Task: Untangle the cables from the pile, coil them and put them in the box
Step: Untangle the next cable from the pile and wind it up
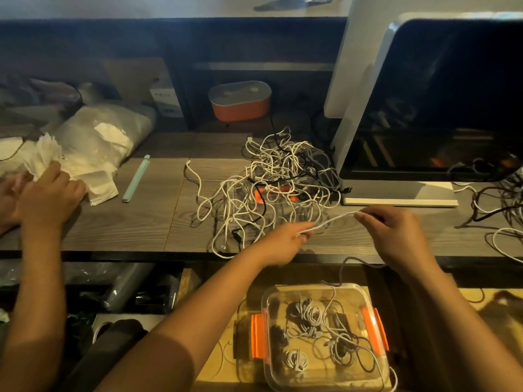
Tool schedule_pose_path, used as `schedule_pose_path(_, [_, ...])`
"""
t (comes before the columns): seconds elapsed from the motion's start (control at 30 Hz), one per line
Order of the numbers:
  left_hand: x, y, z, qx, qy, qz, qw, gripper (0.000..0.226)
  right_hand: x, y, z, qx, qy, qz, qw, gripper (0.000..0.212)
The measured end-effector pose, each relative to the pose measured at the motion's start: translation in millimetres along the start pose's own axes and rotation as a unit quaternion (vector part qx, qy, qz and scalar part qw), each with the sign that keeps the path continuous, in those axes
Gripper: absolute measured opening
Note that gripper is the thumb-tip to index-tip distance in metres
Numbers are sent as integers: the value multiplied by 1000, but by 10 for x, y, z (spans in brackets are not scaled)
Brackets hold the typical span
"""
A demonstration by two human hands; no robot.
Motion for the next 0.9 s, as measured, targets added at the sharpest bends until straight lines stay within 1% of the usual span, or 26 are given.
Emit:
schedule_pose_path(0.07, [-77, -58, -8, -13, -153, -15, 988, 46, -53, 12, 45, 11, 15, 28, 999, 20])
schedule_pose_path(0.13, [-225, -152, 2, -13, -307, -18, 951, 47, -100, -4, 116, 35, 36, 53, 997, 20])
schedule_pose_path(0.2, [-368, -214, 10, 0, -409, -5, 913, 43, -118, -44, 202, 64, 49, 64, 995, 24])
schedule_pose_path(0.23, [-443, -229, 0, 4, -428, 12, 904, 41, -111, -68, 245, 84, 42, 62, 994, 27])
schedule_pose_path(0.3, [-566, -218, -26, -8, -427, 44, 903, 36, -70, -128, 318, 143, -9, 42, 989, 35])
schedule_pose_path(0.37, [-691, -199, -47, -50, -415, 58, 907, 30, -36, -169, 362, 199, -47, 16, 979, 40])
schedule_pose_path(0.47, [-813, -152, -21, -145, -344, 83, 924, 24, -11, -225, 375, 257, -76, 12, 963, 37])
schedule_pose_path(0.57, [-786, -92, 31, -253, -263, 119, 924, 21, 65, -333, 421, 303, -90, -3, 949, 28])
schedule_pose_path(0.63, [-710, -70, 62, -354, -133, 181, 908, 24, 148, -375, 446, 298, -61, -25, 952, 24])
schedule_pose_path(0.7, [-617, -45, 106, -414, 7, 234, 880, 31, 200, -381, 451, 293, -54, -47, 954, 22])
schedule_pose_path(0.73, [-572, -23, 113, -430, 62, 239, 868, 31, 210, -382, 443, 296, -61, -57, 952, 21])
schedule_pose_path(0.8, [-494, 15, 70, -449, 163, 221, 850, 32, 204, -377, 415, 305, -77, -80, 946, 19])
schedule_pose_path(0.83, [-453, 34, 31, -442, 203, 200, 851, 33, 194, -372, 395, 306, -86, -86, 944, 19])
schedule_pose_path(0.9, [-384, 74, -48, -388, 262, 145, 872, 29, 175, -352, 340, 295, -92, -87, 947, 18])
Point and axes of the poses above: each hand's wrist, its own y-axis towards the middle knuckle, its own z-axis out of the palm, x = y × z, the point moved 2 cm from there along y, towards the middle knuckle, and after that the axes turned 11 degrees about -x, right-handed, at the moved point
